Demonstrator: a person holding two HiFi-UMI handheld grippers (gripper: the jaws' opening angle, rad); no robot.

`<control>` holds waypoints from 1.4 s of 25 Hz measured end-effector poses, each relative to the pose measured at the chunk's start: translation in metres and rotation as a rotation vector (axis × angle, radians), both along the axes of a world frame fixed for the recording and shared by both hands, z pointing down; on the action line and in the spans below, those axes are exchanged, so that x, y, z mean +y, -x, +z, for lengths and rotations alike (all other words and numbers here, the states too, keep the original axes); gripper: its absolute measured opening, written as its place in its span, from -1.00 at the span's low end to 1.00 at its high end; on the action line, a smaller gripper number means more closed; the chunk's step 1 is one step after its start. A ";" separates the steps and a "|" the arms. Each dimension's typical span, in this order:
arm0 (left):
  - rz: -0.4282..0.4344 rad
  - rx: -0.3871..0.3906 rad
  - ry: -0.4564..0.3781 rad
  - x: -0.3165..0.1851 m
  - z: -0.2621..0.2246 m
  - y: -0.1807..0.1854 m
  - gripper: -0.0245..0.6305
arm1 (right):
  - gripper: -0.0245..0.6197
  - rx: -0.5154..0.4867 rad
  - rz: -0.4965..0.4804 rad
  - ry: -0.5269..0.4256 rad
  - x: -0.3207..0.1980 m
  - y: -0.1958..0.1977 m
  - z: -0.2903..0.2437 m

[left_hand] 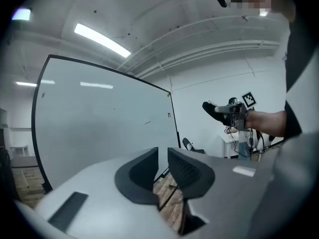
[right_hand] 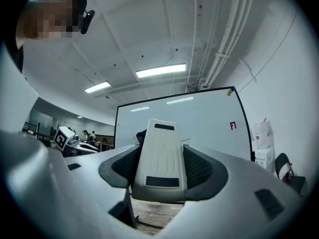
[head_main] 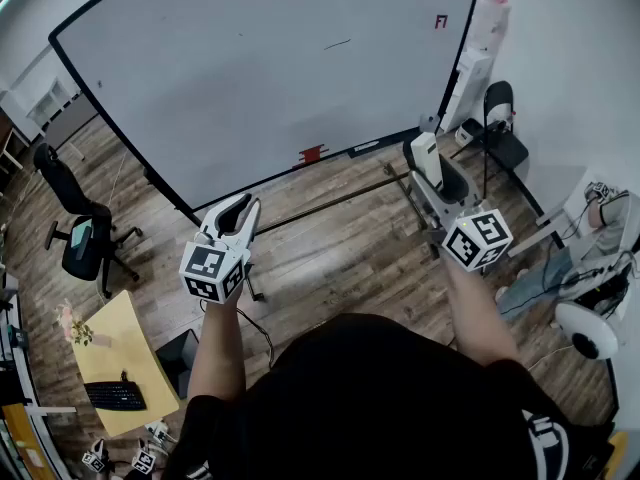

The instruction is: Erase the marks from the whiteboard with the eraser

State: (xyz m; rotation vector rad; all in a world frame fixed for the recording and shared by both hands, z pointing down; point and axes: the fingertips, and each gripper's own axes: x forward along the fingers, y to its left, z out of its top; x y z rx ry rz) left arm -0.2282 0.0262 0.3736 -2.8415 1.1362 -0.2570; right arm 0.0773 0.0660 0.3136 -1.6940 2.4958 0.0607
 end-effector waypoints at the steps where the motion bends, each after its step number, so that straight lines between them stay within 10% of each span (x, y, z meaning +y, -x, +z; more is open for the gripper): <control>1: 0.002 0.000 0.000 0.000 0.001 0.001 -0.71 | -0.11 0.001 0.001 0.002 0.000 0.001 0.001; 35: -0.026 -0.012 0.020 -0.049 0.003 -0.005 -0.73 | -0.11 0.022 0.036 0.051 -0.064 -0.039 0.016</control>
